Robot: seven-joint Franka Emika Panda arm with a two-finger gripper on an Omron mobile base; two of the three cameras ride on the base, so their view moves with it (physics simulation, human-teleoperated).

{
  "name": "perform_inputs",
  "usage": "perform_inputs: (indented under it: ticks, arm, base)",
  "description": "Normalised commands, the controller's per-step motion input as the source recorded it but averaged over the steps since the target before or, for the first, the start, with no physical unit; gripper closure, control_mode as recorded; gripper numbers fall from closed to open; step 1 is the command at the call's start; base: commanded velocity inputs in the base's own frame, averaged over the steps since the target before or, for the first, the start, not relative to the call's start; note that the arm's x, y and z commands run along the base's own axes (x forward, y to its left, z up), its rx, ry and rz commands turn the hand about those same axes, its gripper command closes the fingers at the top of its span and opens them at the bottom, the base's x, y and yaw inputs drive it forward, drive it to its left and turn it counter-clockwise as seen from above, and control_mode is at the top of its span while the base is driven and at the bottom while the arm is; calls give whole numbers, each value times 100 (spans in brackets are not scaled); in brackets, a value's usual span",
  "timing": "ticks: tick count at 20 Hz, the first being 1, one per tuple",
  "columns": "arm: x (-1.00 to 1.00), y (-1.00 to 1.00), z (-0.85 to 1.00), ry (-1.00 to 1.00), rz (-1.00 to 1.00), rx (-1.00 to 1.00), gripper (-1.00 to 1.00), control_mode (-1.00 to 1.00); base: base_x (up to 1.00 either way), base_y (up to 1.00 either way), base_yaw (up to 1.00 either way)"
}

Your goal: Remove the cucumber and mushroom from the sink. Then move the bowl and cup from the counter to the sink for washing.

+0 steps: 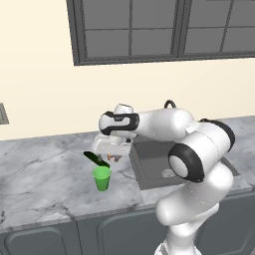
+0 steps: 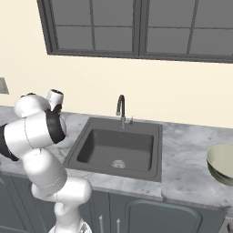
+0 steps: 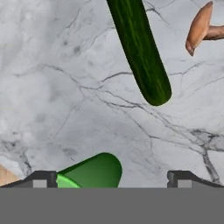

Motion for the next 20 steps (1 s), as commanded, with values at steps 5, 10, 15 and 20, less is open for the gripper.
perform_inputs:
  ticks: [5, 10, 15, 20]
  arm:
    - [-17, -5, 0, 0, 0, -10, -100, -100]
    - [-15, -1, 0, 0, 0, -12, -100, -100]
    - [-9, 0, 1, 0, 0, -6, -100, -100]
    - [-10, -7, 3, 0, 0, -3, -100, -100]
  base:
    - [0, 0, 0]
    - [0, 0, 0]
    - [0, 0, 0]
    - [0, 0, 0]
